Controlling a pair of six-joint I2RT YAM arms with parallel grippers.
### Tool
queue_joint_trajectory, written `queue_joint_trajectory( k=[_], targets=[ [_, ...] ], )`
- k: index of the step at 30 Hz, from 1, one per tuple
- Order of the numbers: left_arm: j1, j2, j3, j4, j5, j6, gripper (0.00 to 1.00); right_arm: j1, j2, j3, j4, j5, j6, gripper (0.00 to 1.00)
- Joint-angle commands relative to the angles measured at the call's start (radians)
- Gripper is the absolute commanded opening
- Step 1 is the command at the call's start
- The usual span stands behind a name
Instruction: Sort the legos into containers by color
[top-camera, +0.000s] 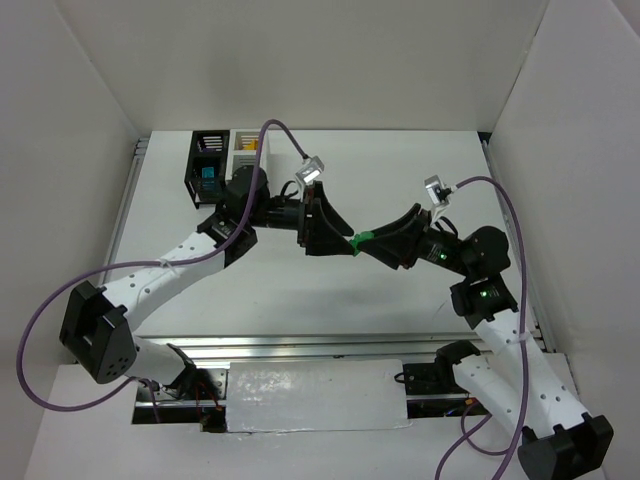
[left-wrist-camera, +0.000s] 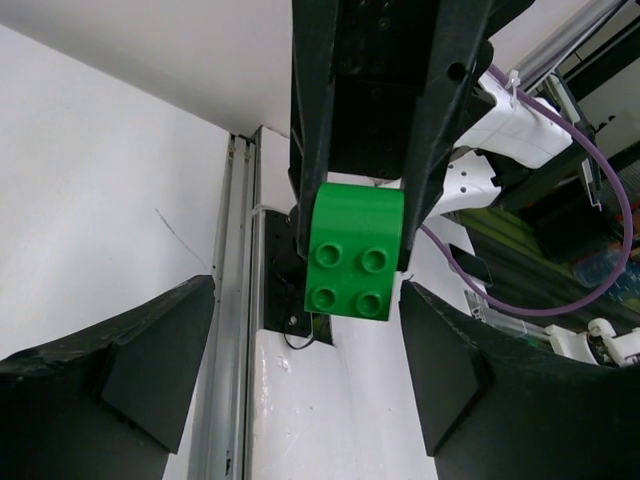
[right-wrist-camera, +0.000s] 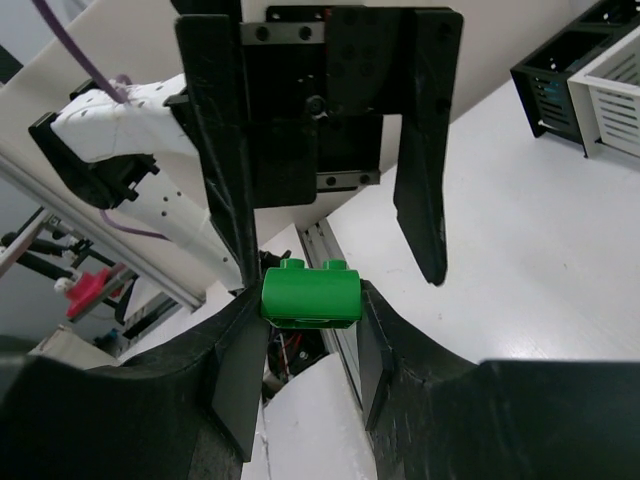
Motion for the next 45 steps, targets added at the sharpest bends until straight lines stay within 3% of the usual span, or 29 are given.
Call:
queue_joint_trajectory(
  k=[1,8,10,15,18,19,21,22,26,28,31,32,33,35,36,37,41,43,45],
  targets=[
    [-0.021,0.014,0.053,0.009,0.029,0.038,0.86,-0.006,-0.017,0.022,0.062,-0.037,-0.008,0.0],
    [-0.047,0.018,0.053,0.058,0.06,0.011,0.76,-0.006,-0.003,-0.007,0.1,-0.027,-0.016,0.0],
    [-0.049,0.02,0.053,0.082,0.069,-0.008,0.67,-0.006,0.003,-0.013,0.127,-0.024,-0.002,0.0],
    [-0.05,0.023,0.05,0.091,0.081,-0.011,0.25,-0.005,0.01,-0.013,0.135,-0.013,0.004,0.0],
    [-0.05,0.009,0.05,0.079,0.06,0.008,0.04,-0.006,0.017,-0.017,0.147,-0.028,0.015,0.2],
    [-0.05,0.006,0.051,0.064,0.031,0.02,0.01,-0.006,0.017,-0.02,0.157,-0.028,0.019,0.62],
    [-0.05,-0.008,0.064,0.006,-0.001,0.046,0.0,-0.006,0.012,-0.033,0.158,-0.016,0.027,0.91],
    [-0.05,-0.014,0.068,-0.007,-0.021,0.067,0.0,-0.004,0.003,-0.036,0.152,-0.007,0.027,1.0],
    [-0.045,-0.043,0.076,-0.077,-0.14,0.12,0.0,-0.006,-0.038,-0.036,0.031,0.14,-0.006,1.0],
    [-0.03,-0.048,0.097,-0.186,-0.231,0.15,0.0,-0.007,-0.091,-0.043,-0.058,0.304,-0.02,1.0],
    [0.014,-0.032,0.192,-0.351,-0.496,0.169,0.0,-0.006,-0.193,-0.08,-0.128,0.511,-0.02,1.0],
    [0.03,-0.01,0.223,-0.478,-0.571,0.169,0.0,-0.007,-0.221,-0.099,-0.139,0.542,-0.028,1.0],
    [0.054,0.001,0.276,-0.531,-0.733,0.167,0.0,-0.007,-0.244,-0.106,-0.148,0.568,-0.03,1.0],
    [0.066,0.034,0.317,-0.638,-0.921,0.181,0.0,-0.006,-0.31,-0.116,-0.191,0.644,-0.039,1.0],
    [0.083,0.044,0.341,-0.658,-1.098,0.189,0.0,-0.006,-0.325,-0.116,-0.208,0.664,-0.04,1.0],
    [0.096,0.058,0.351,-0.674,-1.165,0.196,0.0,-0.006,-0.344,-0.111,-0.249,0.685,-0.043,1.0],
    [0.249,0.234,0.481,-0.806,-1.212,0.149,0.0,-0.006,-0.33,-0.051,-0.375,0.748,-0.06,1.0],
    [0.312,0.373,0.609,-0.916,-1.268,0.126,0.0,-0.006,-0.321,-0.028,-0.427,0.754,-0.063,1.0],
    [0.35,0.499,0.841,-1.096,-1.313,0.123,0.0,-0.006,-0.325,-0.02,-0.449,0.754,-0.068,1.0]
  ],
)
